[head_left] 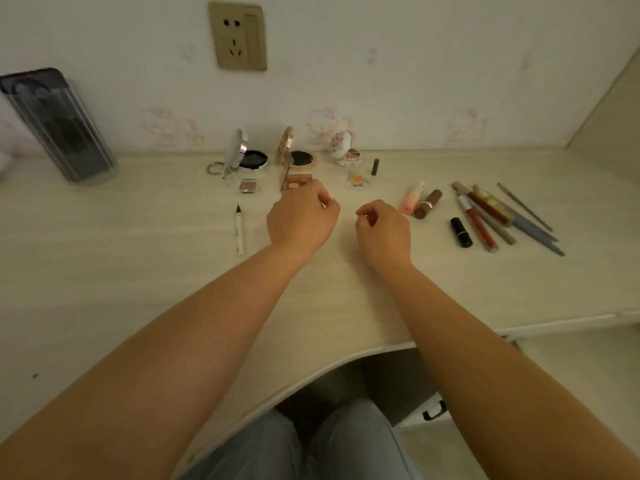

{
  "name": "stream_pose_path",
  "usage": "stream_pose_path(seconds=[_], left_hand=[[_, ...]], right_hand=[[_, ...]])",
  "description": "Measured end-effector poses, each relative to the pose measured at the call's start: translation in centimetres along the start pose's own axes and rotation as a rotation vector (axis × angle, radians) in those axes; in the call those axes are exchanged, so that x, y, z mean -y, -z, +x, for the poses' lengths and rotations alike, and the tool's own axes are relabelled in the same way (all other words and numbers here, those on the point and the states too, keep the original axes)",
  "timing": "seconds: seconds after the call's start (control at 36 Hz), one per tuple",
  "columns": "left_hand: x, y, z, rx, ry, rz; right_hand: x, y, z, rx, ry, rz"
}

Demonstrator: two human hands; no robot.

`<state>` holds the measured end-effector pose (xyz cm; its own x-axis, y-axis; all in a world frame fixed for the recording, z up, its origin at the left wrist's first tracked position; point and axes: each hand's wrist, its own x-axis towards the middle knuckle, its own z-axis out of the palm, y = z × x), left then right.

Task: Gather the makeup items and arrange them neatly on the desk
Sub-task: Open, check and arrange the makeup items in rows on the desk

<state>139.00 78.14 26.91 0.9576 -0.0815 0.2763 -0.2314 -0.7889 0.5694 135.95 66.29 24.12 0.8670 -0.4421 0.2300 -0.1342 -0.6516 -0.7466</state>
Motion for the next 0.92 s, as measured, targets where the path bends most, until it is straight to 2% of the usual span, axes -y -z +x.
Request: stream_pose_path(seconds=[0.19, 0.44, 0.56, 0.69, 0.78, 0.92], left_hand=[[-4.7, -4.6, -0.5, 0.129, -0.068, -0.019], [-10.7, -9.5, -1.1, 0.239, -0.128, -0.069], [-12.6, -11.5, -1.1, 0.238, -0.186, -0.100], [-14.3, -13.5, -1.2, 0.253, -0.219, -0.103], [-14.8, -14.0, -1.3, 0.264, -0.219, -0.124], [-14.5, -14.5, -1.1, 0.266, -0.160, -0.183]], right_hand=[[-4.8, 5.6, 1.1, -0.159, -0.038, -0.128], [-11.1, 11.5, 2.3, -0.337, -0.210, -0.145], [-13.1, 12.9, 3.0, -0.343, -0.278, -0.161], [-14.2, 13.1, 4.1, -0.241, -0.344, -0.352], [-14.5, 12.9, 4.7, -0.231, -0.376, -0.443], [-14.5, 12.7, 5.0, -0.240, -0.400, -0.460]])
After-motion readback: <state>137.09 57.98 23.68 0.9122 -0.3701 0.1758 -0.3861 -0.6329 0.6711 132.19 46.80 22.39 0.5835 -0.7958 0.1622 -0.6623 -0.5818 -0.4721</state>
